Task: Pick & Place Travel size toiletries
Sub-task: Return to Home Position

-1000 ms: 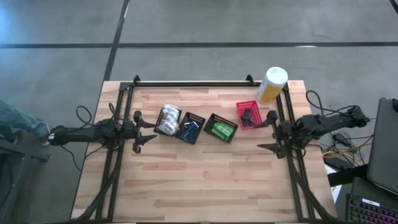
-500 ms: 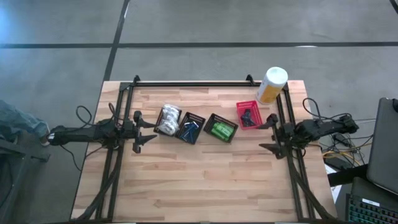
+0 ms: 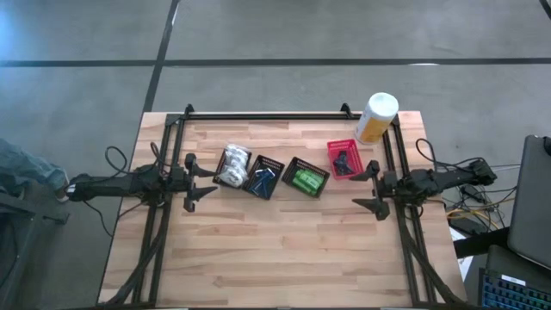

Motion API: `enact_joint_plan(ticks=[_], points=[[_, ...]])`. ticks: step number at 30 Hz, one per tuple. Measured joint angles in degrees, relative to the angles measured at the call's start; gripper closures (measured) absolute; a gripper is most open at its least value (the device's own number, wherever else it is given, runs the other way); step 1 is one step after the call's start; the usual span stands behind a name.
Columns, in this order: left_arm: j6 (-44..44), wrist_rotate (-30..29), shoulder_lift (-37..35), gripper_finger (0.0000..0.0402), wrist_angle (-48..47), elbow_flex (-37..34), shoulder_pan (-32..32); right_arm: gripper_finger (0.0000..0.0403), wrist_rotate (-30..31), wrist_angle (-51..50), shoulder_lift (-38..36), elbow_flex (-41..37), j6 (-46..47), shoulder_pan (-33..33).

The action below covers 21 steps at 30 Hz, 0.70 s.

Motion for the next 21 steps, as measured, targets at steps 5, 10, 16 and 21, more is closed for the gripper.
enact_joint_plan(ticks=[5,10,16,21], points=[[0.0,0.0,0.0,0.0181,0.0,0.0,0.0,0.0039,0.0,0.0,0.0,0.0,-0.9,0.0],[0.0,0.0,0.0,0.0181,0.0,0.0,0.0,0.0039,0.0,0.0,0.0,0.0,-1.6,0.0],[0.0,0.0,0.0,0.0181,0.0,0.0,0.0,0.0039,-0.1,0.0,0.0,0.0,-1.6,0.0],[0.0,0.0,0.0,0.0181,0.0,0.0,0.0,0.0039,-0.1,0.0,0.0,0.0,-1.4,0.0]])
